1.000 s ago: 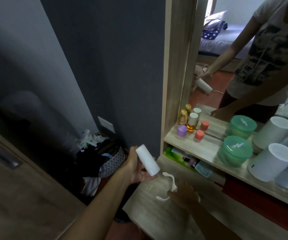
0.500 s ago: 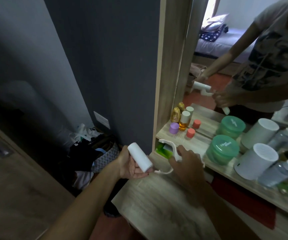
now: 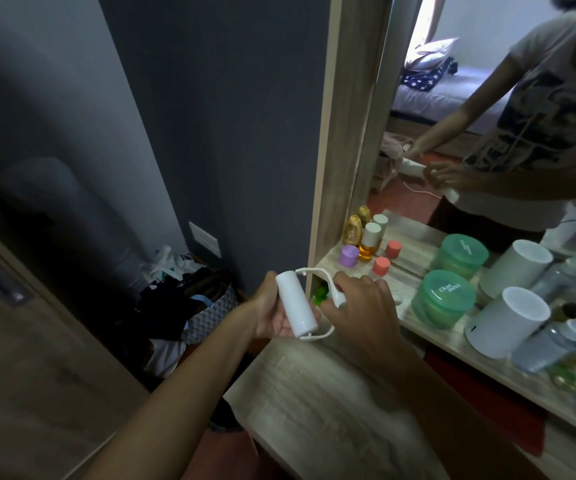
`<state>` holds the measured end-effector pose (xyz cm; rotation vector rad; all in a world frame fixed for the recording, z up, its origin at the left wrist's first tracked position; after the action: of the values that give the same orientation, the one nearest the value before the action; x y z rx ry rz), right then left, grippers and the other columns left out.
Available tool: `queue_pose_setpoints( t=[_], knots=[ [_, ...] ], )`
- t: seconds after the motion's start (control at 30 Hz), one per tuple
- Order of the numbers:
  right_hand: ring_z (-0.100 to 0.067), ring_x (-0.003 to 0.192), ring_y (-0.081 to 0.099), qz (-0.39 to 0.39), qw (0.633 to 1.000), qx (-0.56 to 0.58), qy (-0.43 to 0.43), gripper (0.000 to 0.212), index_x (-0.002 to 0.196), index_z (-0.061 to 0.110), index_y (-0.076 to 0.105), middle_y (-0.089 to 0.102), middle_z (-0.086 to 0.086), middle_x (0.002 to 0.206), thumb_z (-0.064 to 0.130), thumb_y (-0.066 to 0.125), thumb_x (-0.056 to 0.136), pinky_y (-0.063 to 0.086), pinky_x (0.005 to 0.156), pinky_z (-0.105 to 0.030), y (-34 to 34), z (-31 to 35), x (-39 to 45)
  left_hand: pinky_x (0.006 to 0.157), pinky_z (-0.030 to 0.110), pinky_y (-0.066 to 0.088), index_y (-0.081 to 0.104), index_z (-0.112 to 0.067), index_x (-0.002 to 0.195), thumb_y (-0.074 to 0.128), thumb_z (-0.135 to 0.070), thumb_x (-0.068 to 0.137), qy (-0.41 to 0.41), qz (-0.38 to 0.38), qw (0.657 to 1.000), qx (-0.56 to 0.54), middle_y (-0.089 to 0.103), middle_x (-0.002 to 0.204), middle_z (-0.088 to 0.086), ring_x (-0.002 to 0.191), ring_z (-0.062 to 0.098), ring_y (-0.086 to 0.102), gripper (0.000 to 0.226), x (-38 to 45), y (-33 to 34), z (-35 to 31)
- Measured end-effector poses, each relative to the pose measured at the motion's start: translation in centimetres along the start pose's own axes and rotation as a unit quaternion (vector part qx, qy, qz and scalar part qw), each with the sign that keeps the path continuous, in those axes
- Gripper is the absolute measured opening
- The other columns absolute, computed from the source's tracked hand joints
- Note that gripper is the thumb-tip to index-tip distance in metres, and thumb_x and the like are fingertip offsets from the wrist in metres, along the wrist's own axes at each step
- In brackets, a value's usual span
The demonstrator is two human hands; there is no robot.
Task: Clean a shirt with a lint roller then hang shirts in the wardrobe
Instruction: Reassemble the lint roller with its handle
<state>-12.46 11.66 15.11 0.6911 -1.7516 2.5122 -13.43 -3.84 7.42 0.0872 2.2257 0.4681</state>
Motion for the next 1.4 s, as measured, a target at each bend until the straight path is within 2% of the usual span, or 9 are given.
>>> queue_pose_setpoints(
  t=[0.13, 0.27, 0.43, 0.67, 0.87, 0.97, 1.07, 1.2, 1.4],
  knots=[
    [-0.016, 0.057, 0.043, -0.024, 0.999, 0.028, 0.012, 0.021, 0.071, 0.024, 0.046, 0.046, 0.007, 0.061, 0.043, 0.038, 0.074, 0.031, 0.067, -0.031, -0.8, 0.6, 0.1, 0.084, 0.044, 0.052, 0.059, 0.004, 0.103, 0.014, -0.073, 0.088, 0.033, -0.032, 0.999, 0.004, 0.068, 0.081, 0.022, 0.076, 0.032, 0.068, 0.09, 0.2, -0.4, -0.7],
    [-0.015, 0.061, 0.051, -0.019, 0.999, 0.028, 0.021, 0.03, 0.076, 0.021, 0.054, 0.057, 0.004, 0.067, 0.044, 0.035, 0.075, 0.045, 0.074, -0.035, -1.1, 1.3, 0.3, 0.096, 0.052, 0.048, 0.057, -0.003, 0.089, 0.034, -0.07, 0.084, 0.098, -0.096, 0.989, -0.052, 0.063, 0.064, 0.018, 0.07, 0.032, 0.063, 0.07, 0.8, -0.7, -1.2],
    [-0.015, 0.072, 0.057, -0.021, 0.999, 0.016, 0.029, 0.039, 0.094, 0.021, 0.064, 0.068, 0.003, 0.082, 0.043, 0.034, 0.082, 0.043, 0.083, -0.033, -1.5, 2.0, 0.7, 0.097, 0.052, 0.048, 0.062, -0.006, 0.091, 0.045, -0.071, 0.069, 0.143, -0.136, 0.975, -0.102, 0.064, 0.084, 0.017, 0.084, 0.034, 0.063, 0.071, 1.0, -0.9, -1.1],
    [-0.015, 0.063, 0.054, -0.034, 0.999, -0.017, 0.03, 0.037, 0.086, 0.021, 0.067, 0.067, 0.001, 0.072, 0.037, 0.033, 0.086, 0.043, 0.078, -0.032, -2.4, 3.5, 0.8, 0.104, 0.048, 0.043, 0.057, -0.008, 0.088, 0.036, -0.063, 0.088, 0.147, -0.162, 0.967, -0.13, 0.059, 0.082, 0.014, 0.088, 0.03, 0.058, 0.059, 0.4, -0.9, -1.5],
    [-0.015, 0.061, 0.048, -0.071, 0.995, -0.028, 0.068, 0.032, 0.084, 0.019, 0.067, 0.067, -0.002, 0.072, 0.033, 0.04, 0.092, 0.04, 0.079, -0.035, -2.7, 4.4, 1.2, 0.077, 0.04, 0.05, 0.06, -0.013, 0.068, 0.038, -0.069, 0.074, 0.175, -0.191, 0.965, -0.046, 0.061, 0.057, 0.011, 0.062, 0.028, 0.06, 0.06, 0.6, -0.8, -2.2],
    [-0.015, 0.07, 0.054, -0.015, 0.996, -0.01, 0.083, 0.027, 0.094, 0.018, 0.064, 0.067, -0.002, 0.083, 0.03, 0.04, 0.097, 0.044, 0.083, -0.032, -2.8, 4.1, 1.5, 0.071, 0.035, 0.046, 0.057, -0.013, 0.069, 0.036, -0.067, 0.079, 0.177, -0.167, 0.969, -0.032, 0.055, 0.06, 0.01, 0.057, 0.026, 0.054, 0.058, -1.3, 0.3, -2.9],
    [-0.015, 0.08, 0.057, 0.087, 0.991, 0.074, 0.067, 0.026, 0.108, 0.018, 0.057, 0.065, -0.002, 0.096, 0.033, 0.037, 0.101, 0.046, 0.072, -0.027, -2.4, 3.3, 1.9, 0.067, 0.033, 0.048, 0.055, -0.013, 0.074, 0.028, -0.056, 0.092, 0.176, -0.11, 0.978, 0.019, 0.056, 0.063, 0.009, 0.059, 0.024, 0.054, 0.053, -2.3, 1.6, -3.3],
    [0.0, 0.066, 0.049, 0.148, 0.966, 0.2, 0.069, 0.022, 0.096, 0.023, 0.049, 0.05, 0.014, 0.073, 0.033, 0.032, 0.105, 0.033, 0.06, -0.013, -1.9, 2.0, 1.7, 0.06, 0.03, 0.047, 0.053, -0.009, 0.073, 0.026, -0.041, 0.099, 0.183, -0.062, 0.975, 0.105, 0.058, 0.053, 0.008, 0.055, 0.024, 0.054, 0.049, -2.8, 3.6, -3.0],
    [-0.02, 0.093, 0.062, 0.076, 0.973, 0.185, 0.115, 0.036, 0.115, 0.024, 0.058, 0.065, -0.001, 0.105, 0.04, 0.028, 0.103, 0.051, 0.086, -0.039, -2.0, 0.9, 2.0, 0.089, 0.043, 0.049, 0.057, -0.021, 0.084, 0.027, -0.042, 0.1, 0.227, -0.003, 0.962, 0.15, 0.061, 0.086, 0.002, 0.078, 0.02, 0.059, 0.041, -3.0, 5.7, -3.8]
  ],
)
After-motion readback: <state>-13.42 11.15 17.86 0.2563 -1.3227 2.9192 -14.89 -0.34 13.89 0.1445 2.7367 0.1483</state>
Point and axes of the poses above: each hand's wrist, its own x-axis towards the middle knuckle, its own y-axis out of the palm, z = x × y, the point moved 5 cm from there along x, towards the middle knuckle
